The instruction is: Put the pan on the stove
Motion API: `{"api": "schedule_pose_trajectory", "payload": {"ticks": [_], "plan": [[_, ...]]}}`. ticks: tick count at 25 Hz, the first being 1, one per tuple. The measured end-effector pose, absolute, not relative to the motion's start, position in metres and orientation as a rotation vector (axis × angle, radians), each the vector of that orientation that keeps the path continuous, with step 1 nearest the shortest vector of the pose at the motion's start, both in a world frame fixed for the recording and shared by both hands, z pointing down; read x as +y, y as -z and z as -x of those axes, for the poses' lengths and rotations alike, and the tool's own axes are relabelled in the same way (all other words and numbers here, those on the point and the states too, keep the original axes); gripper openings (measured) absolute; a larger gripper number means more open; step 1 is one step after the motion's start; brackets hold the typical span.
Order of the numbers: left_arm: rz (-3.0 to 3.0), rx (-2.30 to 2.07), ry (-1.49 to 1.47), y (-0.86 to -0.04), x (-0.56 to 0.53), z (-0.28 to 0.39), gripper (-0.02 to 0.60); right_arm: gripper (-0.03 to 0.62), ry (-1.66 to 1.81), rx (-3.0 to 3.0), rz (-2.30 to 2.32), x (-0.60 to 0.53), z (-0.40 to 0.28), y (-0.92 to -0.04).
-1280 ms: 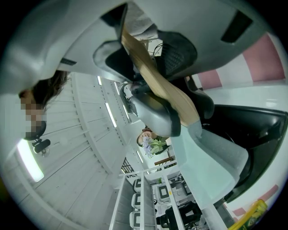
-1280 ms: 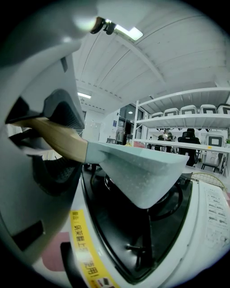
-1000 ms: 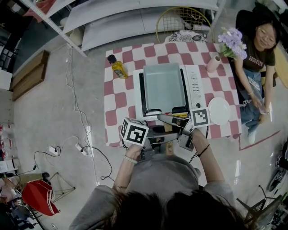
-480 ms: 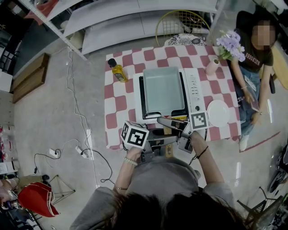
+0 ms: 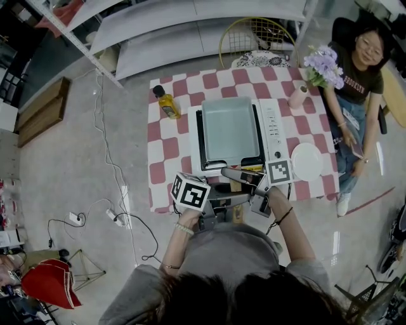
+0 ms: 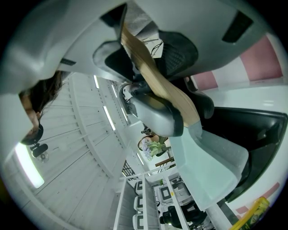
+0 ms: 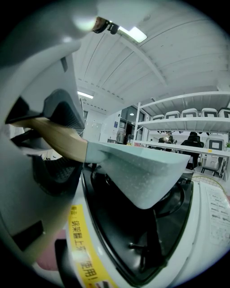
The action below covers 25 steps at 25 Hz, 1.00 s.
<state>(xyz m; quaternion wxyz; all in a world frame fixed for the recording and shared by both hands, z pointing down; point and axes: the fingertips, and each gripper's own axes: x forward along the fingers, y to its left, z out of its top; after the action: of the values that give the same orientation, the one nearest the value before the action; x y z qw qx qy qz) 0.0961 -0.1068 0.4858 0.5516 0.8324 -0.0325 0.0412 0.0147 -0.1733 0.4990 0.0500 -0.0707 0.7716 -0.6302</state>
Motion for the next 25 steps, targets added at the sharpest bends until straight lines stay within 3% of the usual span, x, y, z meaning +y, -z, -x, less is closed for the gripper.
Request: {"api": "schedule_pose_trajectory", "payload": {"ticks": [7, 12, 18, 25], "plan": [[-1.975, -0.09, -0.105, -0.485, -0.106, -0.096, 0.179, 0.199, 1.913, 2.366, 0.203, -0.172, -0.015, -0.499], [-2.03, -0.112, -0.162, -0.485, -0.102, -0.096, 0.219, 0.203, 1.935, 2.359, 0.223, -0.172, -0.016, -0.501], [-2.045, -0.164, -0.161, -0.487, -0.103, -0.088, 0.256, 0.253, 1.909, 2.359, 0.259, -0.175, -0.02, -0.499], [-2.065, -0.27, -0.143, -0.486, -0.109, -0.069, 0.264, 0.264, 1.879, 2.343, 0.376, -0.178, -0.03, -0.503]]}}
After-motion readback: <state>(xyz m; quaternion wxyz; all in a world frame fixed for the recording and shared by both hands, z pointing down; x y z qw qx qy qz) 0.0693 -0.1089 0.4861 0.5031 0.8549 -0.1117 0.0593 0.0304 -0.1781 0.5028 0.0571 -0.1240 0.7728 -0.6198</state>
